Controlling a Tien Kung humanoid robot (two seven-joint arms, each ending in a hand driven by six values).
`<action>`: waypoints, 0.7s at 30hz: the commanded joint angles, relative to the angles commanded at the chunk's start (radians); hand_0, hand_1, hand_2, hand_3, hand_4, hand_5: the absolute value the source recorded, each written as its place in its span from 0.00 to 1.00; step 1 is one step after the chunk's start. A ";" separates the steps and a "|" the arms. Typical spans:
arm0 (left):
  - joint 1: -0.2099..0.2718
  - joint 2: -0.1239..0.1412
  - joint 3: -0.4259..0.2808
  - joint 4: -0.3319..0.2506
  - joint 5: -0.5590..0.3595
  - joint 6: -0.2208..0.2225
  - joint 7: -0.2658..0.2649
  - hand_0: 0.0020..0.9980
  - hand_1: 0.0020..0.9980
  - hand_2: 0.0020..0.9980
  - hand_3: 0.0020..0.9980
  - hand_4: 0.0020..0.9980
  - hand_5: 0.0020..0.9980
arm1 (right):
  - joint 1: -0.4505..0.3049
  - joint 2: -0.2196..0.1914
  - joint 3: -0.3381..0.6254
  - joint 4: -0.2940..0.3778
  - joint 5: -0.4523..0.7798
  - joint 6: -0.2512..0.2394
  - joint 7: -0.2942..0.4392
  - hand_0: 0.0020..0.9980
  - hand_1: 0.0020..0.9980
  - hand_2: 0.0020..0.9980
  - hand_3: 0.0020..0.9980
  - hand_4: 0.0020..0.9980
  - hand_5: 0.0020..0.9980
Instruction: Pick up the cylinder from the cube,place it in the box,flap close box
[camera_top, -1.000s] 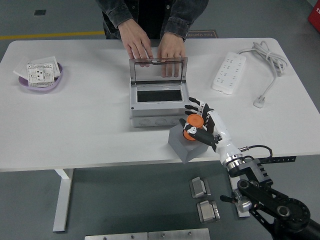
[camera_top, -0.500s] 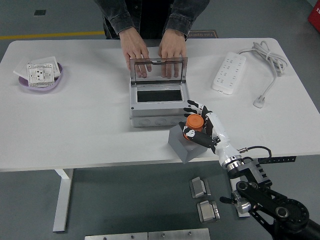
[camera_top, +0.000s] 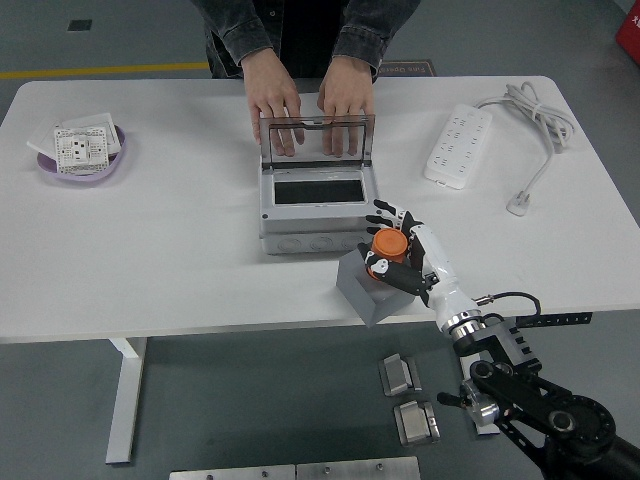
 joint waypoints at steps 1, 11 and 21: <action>0.000 0.000 0.000 0.000 0.000 0.000 0.000 0.71 0.70 0.56 0.79 0.75 0.28 | 0.001 0.000 -0.001 -0.002 0.003 -0.001 0.001 0.74 0.73 0.77 0.86 0.66 0.01; 0.000 0.001 0.000 0.000 0.000 0.000 0.000 0.71 0.70 0.56 0.79 0.75 0.27 | 0.006 0.003 -0.017 -0.013 0.025 -0.016 0.003 0.76 0.71 0.70 0.76 0.20 0.00; -0.001 0.002 0.001 -0.001 0.000 0.000 -0.001 0.71 0.70 0.56 0.79 0.75 0.27 | 0.008 0.003 -0.033 -0.018 0.033 -0.024 -0.006 0.77 0.70 0.66 0.71 0.03 0.00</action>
